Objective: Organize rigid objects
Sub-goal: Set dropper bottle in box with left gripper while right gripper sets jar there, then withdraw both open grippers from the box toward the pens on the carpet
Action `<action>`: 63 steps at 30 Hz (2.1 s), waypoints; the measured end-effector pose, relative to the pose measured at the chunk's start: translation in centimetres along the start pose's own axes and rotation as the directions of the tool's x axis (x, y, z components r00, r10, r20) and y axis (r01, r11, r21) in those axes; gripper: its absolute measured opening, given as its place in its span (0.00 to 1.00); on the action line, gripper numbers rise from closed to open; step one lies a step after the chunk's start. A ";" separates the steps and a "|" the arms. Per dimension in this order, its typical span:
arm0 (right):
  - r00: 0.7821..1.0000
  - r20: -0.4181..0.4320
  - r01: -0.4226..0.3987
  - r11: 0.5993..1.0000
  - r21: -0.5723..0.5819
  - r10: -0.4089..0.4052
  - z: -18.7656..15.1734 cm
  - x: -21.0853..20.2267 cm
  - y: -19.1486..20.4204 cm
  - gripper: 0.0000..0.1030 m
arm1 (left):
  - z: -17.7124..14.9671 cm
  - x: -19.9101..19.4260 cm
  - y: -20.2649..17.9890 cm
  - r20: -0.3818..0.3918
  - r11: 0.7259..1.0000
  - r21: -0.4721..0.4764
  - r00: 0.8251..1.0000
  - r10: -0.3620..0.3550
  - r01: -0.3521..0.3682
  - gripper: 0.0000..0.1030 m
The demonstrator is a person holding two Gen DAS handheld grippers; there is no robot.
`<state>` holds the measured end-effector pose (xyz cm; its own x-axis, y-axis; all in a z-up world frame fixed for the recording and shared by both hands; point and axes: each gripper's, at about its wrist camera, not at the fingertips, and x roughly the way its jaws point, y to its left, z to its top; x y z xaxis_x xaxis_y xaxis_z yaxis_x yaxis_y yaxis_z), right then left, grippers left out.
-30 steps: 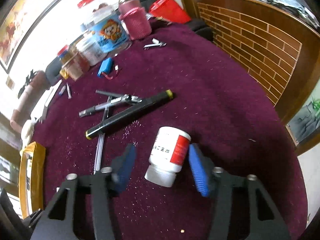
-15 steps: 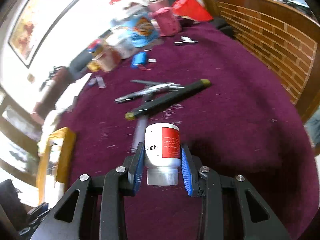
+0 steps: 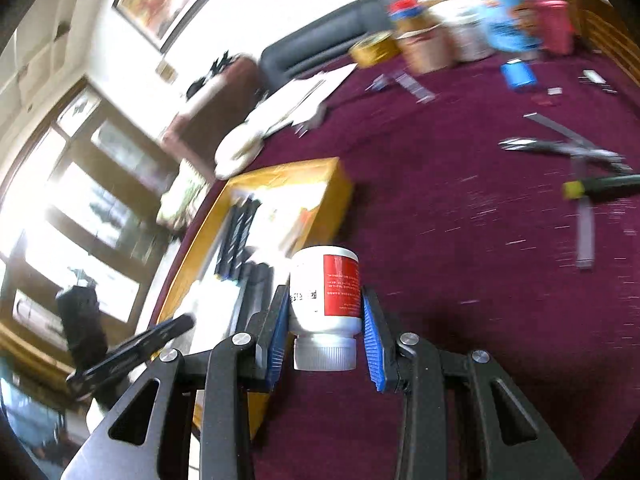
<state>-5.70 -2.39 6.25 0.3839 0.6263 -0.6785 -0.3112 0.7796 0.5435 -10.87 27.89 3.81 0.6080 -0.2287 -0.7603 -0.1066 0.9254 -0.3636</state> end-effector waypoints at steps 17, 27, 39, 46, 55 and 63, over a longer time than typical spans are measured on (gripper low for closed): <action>0.976 -0.213 -0.069 0.991 -0.118 0.043 -2.1 11.0 10.2 0.30 | 0.6 -1.0 4.1 0.060 0.995 -0.099 0.998 -0.007 0.013 0.34; 0.975 -0.224 -0.029 0.988 -0.154 -0.006 -2.3 14.2 12.3 0.37 | 0.2 -3.7 4.9 0.121 0.989 -0.149 0.993 0.016 0.002 0.62; 0.999 -0.012 0.040 0.989 -0.144 -0.042 -1.5 6.7 7.6 0.41 | -0.4 -3.5 -2.3 0.188 0.978 0.071 0.966 0.179 -0.195 0.62; 0.995 0.057 0.091 0.994 -0.067 -0.087 -0.6 3.4 2.8 0.44 | -1.0 -2.2 -5.8 0.180 0.941 0.162 0.946 0.268 -0.297 0.62; 0.987 0.102 0.123 0.992 0.026 -0.125 0.3 0.0 -3.0 0.44 | -1.5 -1.3 -9.1 0.150 0.917 0.227 0.942 0.300 -0.328 0.62; 0.969 0.164 0.171 0.981 0.091 -0.184 2.0 -3.6 -7.7 0.44 | -2.0 -0.3 -12.6 0.135 0.895 0.301 0.944 0.302 -0.330 0.62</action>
<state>-2.98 -10.63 5.46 0.5721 0.4642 -0.6762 -0.1608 0.8719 0.4625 -11.34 15.73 7.54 0.6479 0.1050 -0.7544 -0.0591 0.9944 0.0876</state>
